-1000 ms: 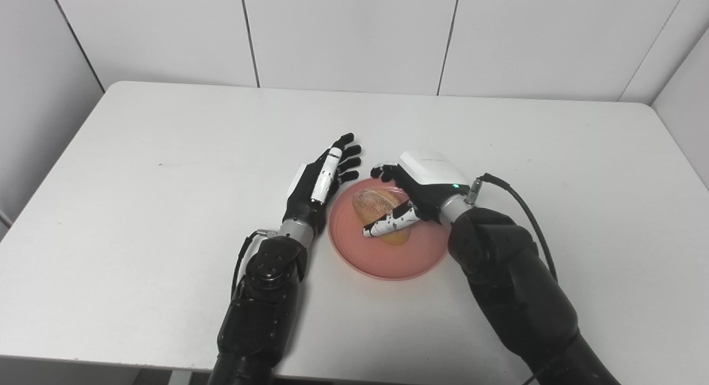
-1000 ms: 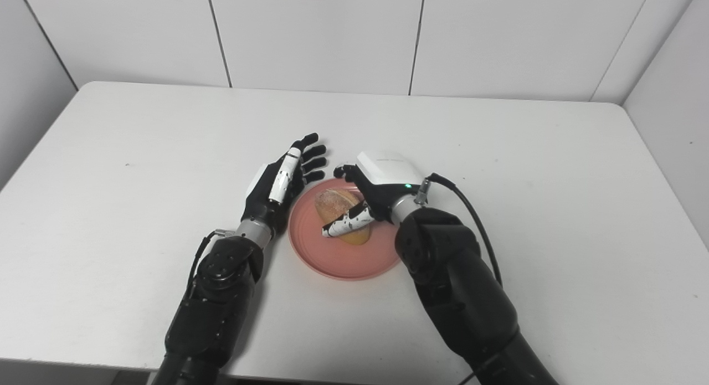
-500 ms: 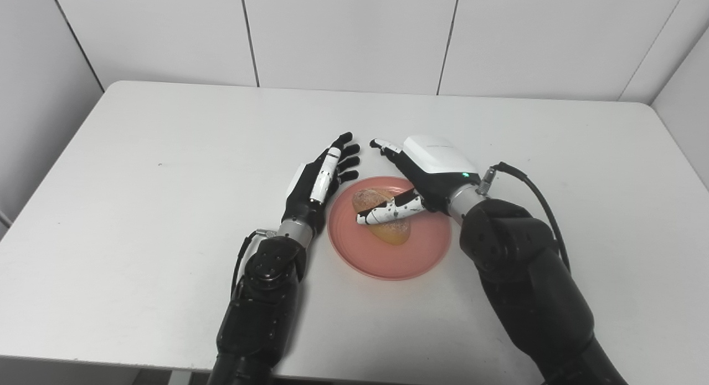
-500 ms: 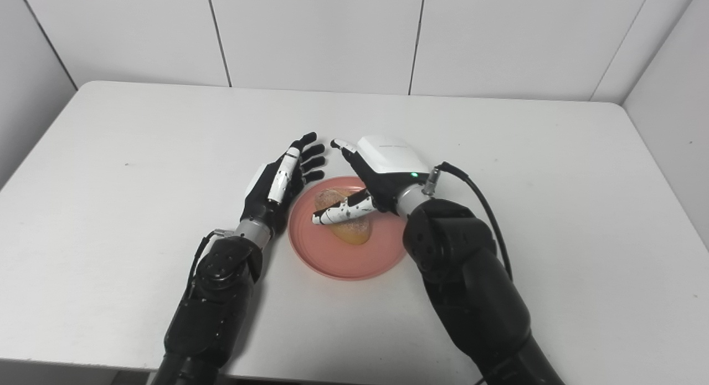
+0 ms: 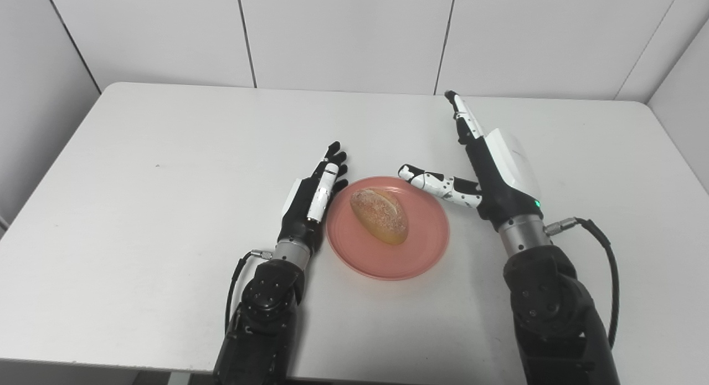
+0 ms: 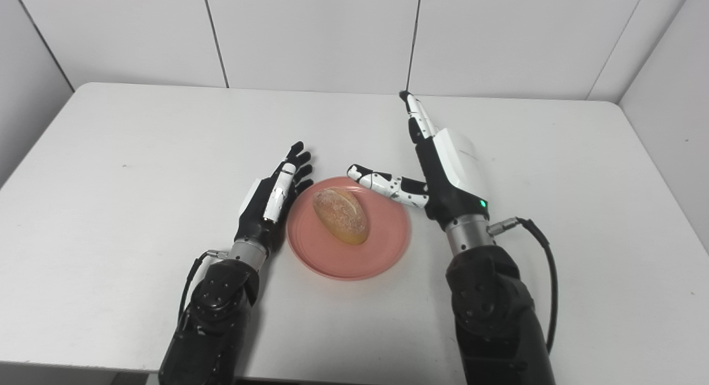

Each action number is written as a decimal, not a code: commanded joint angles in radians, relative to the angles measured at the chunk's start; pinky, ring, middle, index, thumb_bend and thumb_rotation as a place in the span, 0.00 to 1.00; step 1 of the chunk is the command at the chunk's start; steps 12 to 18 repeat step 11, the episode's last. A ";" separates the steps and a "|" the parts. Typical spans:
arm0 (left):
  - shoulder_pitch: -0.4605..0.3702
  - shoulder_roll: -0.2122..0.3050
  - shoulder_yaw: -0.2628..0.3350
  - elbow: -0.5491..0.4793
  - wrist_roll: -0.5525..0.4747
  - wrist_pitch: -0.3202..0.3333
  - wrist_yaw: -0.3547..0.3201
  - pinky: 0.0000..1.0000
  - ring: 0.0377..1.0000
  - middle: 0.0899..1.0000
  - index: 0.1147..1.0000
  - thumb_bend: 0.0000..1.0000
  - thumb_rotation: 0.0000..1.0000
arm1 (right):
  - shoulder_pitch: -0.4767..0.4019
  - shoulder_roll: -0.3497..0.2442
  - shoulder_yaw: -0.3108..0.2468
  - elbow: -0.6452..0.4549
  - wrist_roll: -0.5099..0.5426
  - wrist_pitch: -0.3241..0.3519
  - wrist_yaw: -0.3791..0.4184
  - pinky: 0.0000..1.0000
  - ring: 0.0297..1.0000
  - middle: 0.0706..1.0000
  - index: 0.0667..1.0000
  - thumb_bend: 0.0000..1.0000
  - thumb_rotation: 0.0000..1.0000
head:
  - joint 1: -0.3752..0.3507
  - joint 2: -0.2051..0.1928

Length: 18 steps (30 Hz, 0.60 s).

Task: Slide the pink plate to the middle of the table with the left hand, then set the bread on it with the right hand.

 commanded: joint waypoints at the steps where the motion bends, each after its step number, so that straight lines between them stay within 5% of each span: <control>1: 0.001 -0.003 -0.002 -0.041 0.011 -0.018 0.001 0.97 0.98 1.00 1.00 0.33 1.00 | 0.001 0.022 -0.024 -0.038 0.040 -0.014 -0.048 0.86 0.95 1.00 0.99 0.80 0.96 | -0.002 0.002; 11: 0.068 -0.022 0.007 -0.137 0.004 -0.001 0.018 0.96 0.97 0.99 0.99 0.36 1.00 | 0.109 0.127 -0.117 0.031 0.364 -0.078 -0.154 0.97 1.00 1.00 1.00 0.63 1.00 | -0.023 0.002; 18: 0.068 -0.022 0.007 -0.137 0.004 -0.001 0.018 0.96 0.97 0.99 0.99 0.36 1.00 | 0.109 0.127 -0.117 0.031 0.364 -0.078 -0.154 0.97 1.00 1.00 1.00 0.63 1.00 | -0.023 0.002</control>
